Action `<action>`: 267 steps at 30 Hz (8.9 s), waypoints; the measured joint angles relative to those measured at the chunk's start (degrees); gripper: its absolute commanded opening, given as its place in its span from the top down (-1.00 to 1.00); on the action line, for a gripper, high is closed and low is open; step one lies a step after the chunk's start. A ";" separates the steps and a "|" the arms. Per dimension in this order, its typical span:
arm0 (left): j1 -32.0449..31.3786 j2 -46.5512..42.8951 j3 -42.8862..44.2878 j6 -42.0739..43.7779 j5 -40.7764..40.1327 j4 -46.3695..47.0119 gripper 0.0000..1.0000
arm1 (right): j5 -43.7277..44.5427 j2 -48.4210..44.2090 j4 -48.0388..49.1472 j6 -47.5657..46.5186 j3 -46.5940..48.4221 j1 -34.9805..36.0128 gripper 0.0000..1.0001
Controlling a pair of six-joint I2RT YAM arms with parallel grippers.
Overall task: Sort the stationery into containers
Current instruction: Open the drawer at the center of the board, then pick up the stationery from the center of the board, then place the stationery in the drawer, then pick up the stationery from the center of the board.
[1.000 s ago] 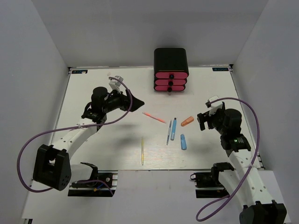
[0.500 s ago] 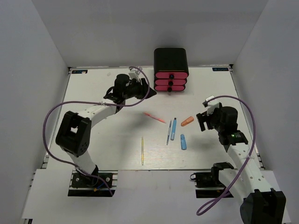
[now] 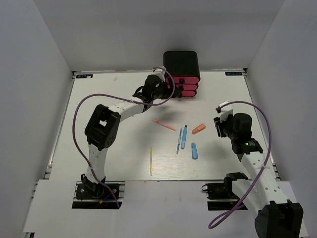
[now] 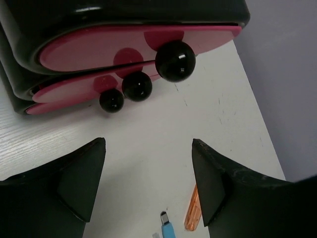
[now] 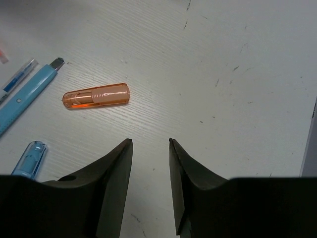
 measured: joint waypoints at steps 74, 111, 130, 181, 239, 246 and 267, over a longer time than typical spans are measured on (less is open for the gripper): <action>-6.91 2.05 -3.19 -12.39 -16.33 12.44 -0.51 | 2.32 -1.07 1.31 0.48 -0.13 0.02 -0.29; -6.23 -61.96 -37.77 14.34 -14.97 -21.59 -0.74 | -28.83 24.59 -18.93 -57.16 9.70 0.00 -0.32; -6.19 -78.44 -45.40 23.76 -21.77 -34.75 -0.91 | -28.61 47.52 -23.74 -70.23 25.86 0.02 -0.56; -6.19 -78.79 -45.42 23.89 -22.43 -34.93 -0.91 | -23.74 53.81 -16.59 -32.57 66.05 8.37 0.70; -33.81 9.68 15.45 -20.57 -20.57 -51.67 -0.33 | 5.42 6.19 -1.73 22.56 8.22 -11.54 -0.38; -33.88 11.96 19.23 -21.51 -22.77 -54.60 0.10 | 2.21 4.79 -0.37 23.28 8.13 -13.70 -0.38; -28.63 4.94 21.14 -5.51 -25.27 -56.11 0.81 | -6.08 -0.98 1.42 23.34 5.11 -16.17 -0.32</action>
